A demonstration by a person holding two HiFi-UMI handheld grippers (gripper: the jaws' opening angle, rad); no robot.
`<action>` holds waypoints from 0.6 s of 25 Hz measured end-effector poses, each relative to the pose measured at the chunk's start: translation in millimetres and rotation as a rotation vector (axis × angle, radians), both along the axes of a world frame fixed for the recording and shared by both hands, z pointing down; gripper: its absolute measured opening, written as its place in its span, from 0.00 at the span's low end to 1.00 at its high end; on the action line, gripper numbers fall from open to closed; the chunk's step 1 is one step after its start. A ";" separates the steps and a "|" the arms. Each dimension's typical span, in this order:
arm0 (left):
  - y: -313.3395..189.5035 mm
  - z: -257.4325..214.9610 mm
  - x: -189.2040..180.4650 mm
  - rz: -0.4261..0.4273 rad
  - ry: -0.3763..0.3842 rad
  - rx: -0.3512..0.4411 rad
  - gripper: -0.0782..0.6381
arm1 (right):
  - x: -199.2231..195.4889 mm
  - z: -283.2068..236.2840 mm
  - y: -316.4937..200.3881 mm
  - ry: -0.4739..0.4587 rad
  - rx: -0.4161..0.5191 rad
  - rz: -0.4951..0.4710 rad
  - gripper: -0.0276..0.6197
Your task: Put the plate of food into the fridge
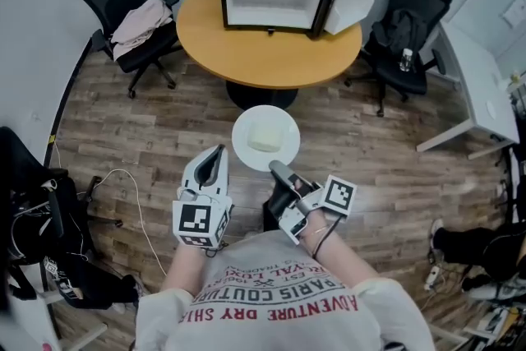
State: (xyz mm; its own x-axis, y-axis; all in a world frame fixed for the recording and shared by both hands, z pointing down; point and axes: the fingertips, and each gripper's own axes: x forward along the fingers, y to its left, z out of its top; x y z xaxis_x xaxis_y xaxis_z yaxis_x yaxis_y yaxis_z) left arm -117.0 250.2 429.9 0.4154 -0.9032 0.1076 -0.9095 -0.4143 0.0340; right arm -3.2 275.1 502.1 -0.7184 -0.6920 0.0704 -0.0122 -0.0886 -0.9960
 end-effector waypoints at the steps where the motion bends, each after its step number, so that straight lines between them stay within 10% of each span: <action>1: -9.1 0.9 1.9 -0.007 -0.004 -0.002 0.14 | 1.3 1.0 -10.9 -0.002 -0.002 -0.009 0.10; 15: -211.9 2.8 68.4 -0.100 -0.011 0.000 0.14 | 68.2 -7.4 -227.8 0.035 0.025 -0.101 0.10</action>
